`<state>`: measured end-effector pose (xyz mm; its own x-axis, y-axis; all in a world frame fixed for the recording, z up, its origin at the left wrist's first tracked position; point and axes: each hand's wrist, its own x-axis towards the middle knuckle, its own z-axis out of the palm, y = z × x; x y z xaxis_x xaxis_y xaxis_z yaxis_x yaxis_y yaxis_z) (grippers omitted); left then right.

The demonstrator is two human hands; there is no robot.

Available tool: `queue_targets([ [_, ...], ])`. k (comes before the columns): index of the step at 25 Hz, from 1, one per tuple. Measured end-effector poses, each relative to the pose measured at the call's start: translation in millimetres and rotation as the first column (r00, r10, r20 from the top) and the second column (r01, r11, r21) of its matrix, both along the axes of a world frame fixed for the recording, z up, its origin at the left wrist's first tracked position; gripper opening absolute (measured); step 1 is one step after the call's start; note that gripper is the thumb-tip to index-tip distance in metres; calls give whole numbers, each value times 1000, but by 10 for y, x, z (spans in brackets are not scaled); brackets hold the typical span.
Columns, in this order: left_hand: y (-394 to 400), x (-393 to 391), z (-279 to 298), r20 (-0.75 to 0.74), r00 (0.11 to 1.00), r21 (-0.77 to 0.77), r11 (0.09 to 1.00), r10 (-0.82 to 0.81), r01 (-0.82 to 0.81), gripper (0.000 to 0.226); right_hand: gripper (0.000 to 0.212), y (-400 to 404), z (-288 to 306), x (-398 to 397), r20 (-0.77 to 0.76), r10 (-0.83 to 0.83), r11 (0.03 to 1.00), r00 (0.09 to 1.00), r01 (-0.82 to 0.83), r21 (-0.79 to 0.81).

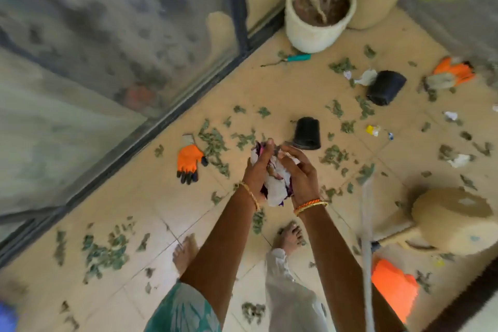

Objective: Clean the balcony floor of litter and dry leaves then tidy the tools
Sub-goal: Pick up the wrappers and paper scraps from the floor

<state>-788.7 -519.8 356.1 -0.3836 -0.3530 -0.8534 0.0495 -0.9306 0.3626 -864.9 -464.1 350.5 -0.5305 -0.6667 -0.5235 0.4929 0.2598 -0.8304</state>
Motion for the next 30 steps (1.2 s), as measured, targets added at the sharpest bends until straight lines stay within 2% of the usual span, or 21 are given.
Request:
queue_targets([
  [2,-34,384,104,-18,994,-3,994,106,-106,54,25,-147,18,318,-19,141,990,990,-141,-5],
  [4,-26,847,75,-33,975,-23,975,221,-222,49,22,-259,-3,732,-11,276,961,961,-276,-1],
  [8,-43,2006,45,43,895,-159,887,444,-433,82,17,-431,-43,1831,25,457,889,889,-457,32],
  [13,148,3700,87,30,744,-145,739,668,-658,91,20,-514,52,3477,98,673,738,733,-674,-29],
  [15,245,4334,-1,121,677,-143,687,726,-712,105,21,-519,102,4138,147,707,701,692,-713,-9],
  [17,369,4898,-325,332,621,-133,687,710,-715,124,21,-502,180,4715,169,733,668,659,-744,3],
  [19,487,5429,-607,404,556,-148,652,726,-743,128,21,-456,249,5229,218,745,645,631,-764,10],
  [22,568,6032,67,441,440,-160,551,782,-819,120,20,-370,397,5940,287,758,604,586,-796,31],
  [24,605,6369,467,484,365,-207,509,795,-835,94,19,-343,484,6353,287,788,558,544,-829,36],
  [27,729,6921,497,600,246,-265,479,762,-837,71,19,-345,508,6993,250,853,468,459,-883,25],
  [30,787,7454,455,573,148,-318,385,806,-866,75,18,-345,467,7574,275,879,398,389,-917,25],
])
